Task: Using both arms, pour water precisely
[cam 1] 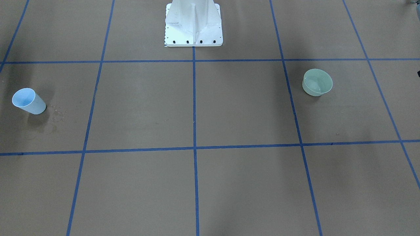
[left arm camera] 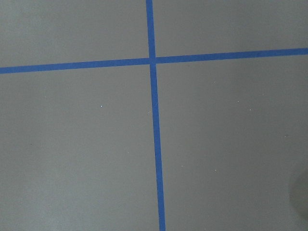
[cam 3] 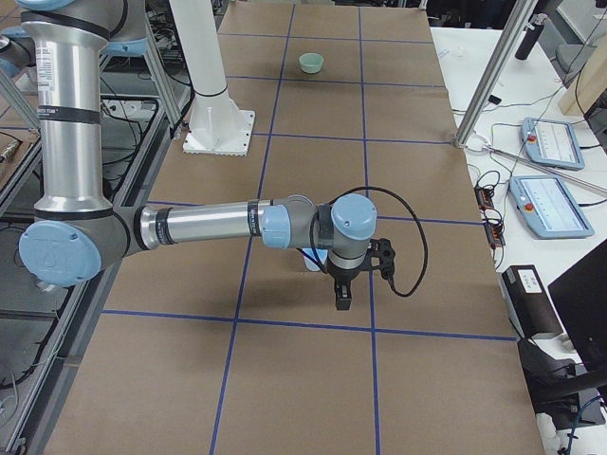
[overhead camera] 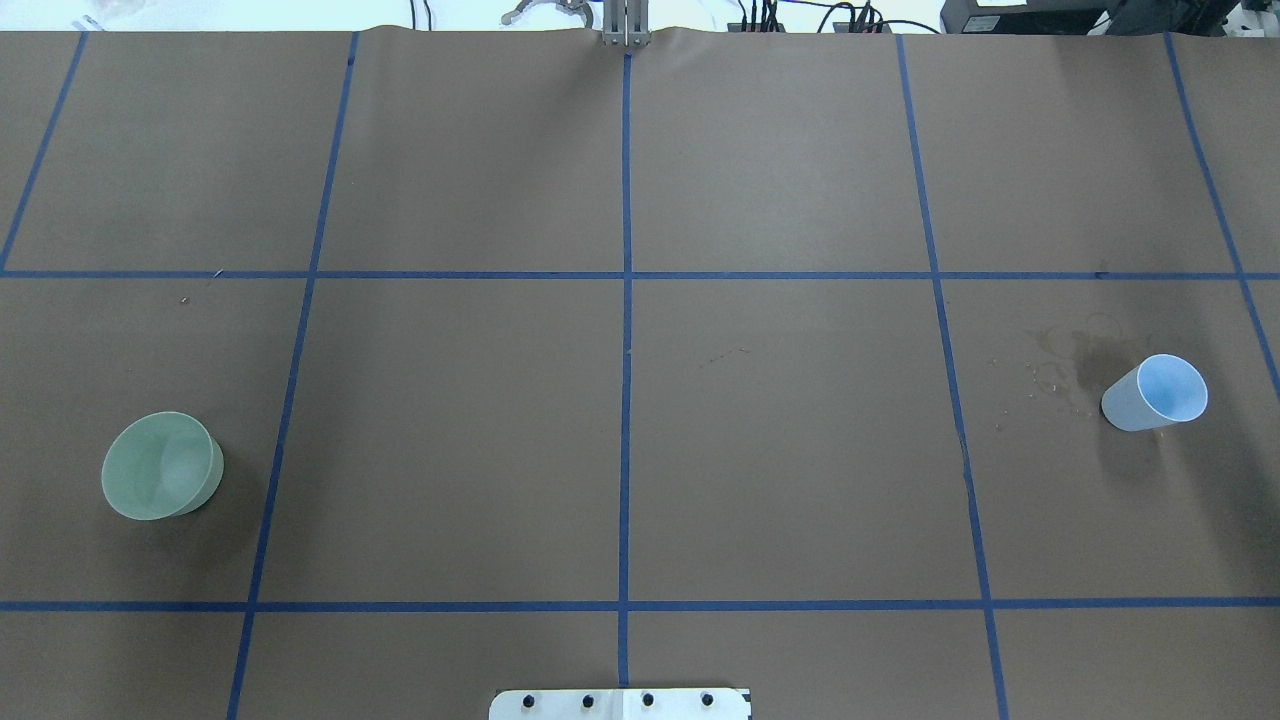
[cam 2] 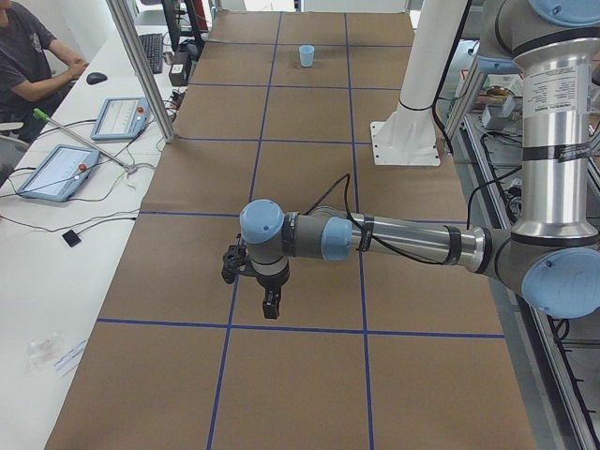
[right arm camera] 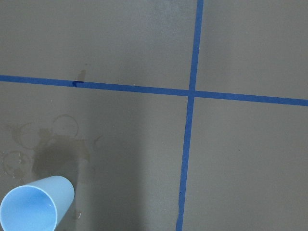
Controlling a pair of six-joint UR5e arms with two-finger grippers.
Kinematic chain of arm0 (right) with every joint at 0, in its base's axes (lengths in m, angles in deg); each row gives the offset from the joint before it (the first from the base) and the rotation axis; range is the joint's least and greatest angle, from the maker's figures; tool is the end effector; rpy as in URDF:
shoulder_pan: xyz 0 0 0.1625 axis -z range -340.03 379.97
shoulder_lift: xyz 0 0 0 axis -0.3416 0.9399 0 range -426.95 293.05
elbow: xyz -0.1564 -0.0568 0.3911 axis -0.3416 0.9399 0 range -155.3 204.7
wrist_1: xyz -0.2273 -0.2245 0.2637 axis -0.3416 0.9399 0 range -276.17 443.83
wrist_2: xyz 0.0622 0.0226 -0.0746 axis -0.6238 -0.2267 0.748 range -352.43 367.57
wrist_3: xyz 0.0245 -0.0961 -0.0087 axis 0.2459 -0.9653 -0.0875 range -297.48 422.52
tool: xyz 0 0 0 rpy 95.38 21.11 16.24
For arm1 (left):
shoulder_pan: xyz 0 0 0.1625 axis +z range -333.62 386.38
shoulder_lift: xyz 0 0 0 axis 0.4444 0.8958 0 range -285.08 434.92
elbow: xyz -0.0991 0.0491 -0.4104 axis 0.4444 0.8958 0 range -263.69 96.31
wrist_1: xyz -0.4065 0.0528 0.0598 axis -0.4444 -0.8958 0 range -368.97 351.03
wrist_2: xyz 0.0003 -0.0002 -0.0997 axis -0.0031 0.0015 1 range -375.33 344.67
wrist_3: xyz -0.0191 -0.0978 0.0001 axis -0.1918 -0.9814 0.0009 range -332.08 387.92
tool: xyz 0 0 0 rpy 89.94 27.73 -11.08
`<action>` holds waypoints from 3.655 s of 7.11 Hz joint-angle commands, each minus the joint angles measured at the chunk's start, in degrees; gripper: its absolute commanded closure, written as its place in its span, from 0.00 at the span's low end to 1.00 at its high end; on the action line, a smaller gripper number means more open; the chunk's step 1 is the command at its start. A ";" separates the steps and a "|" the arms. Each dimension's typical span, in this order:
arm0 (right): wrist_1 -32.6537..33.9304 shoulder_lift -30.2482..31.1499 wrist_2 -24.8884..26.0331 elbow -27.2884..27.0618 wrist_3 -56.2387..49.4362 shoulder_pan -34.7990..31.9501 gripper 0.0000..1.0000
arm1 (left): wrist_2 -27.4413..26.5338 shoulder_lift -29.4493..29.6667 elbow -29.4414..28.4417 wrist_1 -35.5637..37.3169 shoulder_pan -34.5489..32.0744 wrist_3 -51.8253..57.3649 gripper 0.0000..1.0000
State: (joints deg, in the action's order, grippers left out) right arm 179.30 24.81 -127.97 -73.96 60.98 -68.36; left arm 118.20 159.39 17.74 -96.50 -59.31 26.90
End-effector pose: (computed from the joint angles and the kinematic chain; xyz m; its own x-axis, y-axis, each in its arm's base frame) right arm 0.0484 -0.4793 0.6074 0.6985 -0.0652 0.7126 0.0480 0.9979 0.0443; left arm -0.0306 -0.4566 0.6114 0.7211 0.0778 -0.6885 -0.0622 0.9969 0.0475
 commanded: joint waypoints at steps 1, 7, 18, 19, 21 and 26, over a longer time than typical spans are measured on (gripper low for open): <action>-0.11 0.09 0.02 0.75 -0.31 0.00 0.01 | 0.07 0.08 -0.80 -1.94 0.00 0.05 0.00; -0.02 -0.61 -0.07 0.40 0.48 0.00 0.01 | -0.55 0.61 -0.18 0.08 0.00 -0.39 0.00; 0.42 0.18 1.07 -0.21 -0.13 -0.44 0.01 | -0.11 0.79 -0.27 -0.01 0.00 -0.48 0.00; 0.33 0.53 1.07 -0.30 -0.13 -0.44 0.01 | -0.11 0.79 -0.44 -0.18 0.00 -0.48 0.00; 0.33 0.53 1.07 -0.65 -0.13 -0.44 0.01 | -0.11 0.79 -0.36 -0.44 0.00 -0.48 0.00; 0.24 0.53 0.90 -1.00 0.22 -0.35 0.01 | -0.11 0.08 -0.18 -1.06 0.00 -0.04 0.00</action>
State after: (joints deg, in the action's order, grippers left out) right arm 179.54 25.38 -127.17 -74.99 60.99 -68.78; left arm 118.08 159.56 17.53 -97.41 -59.31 26.85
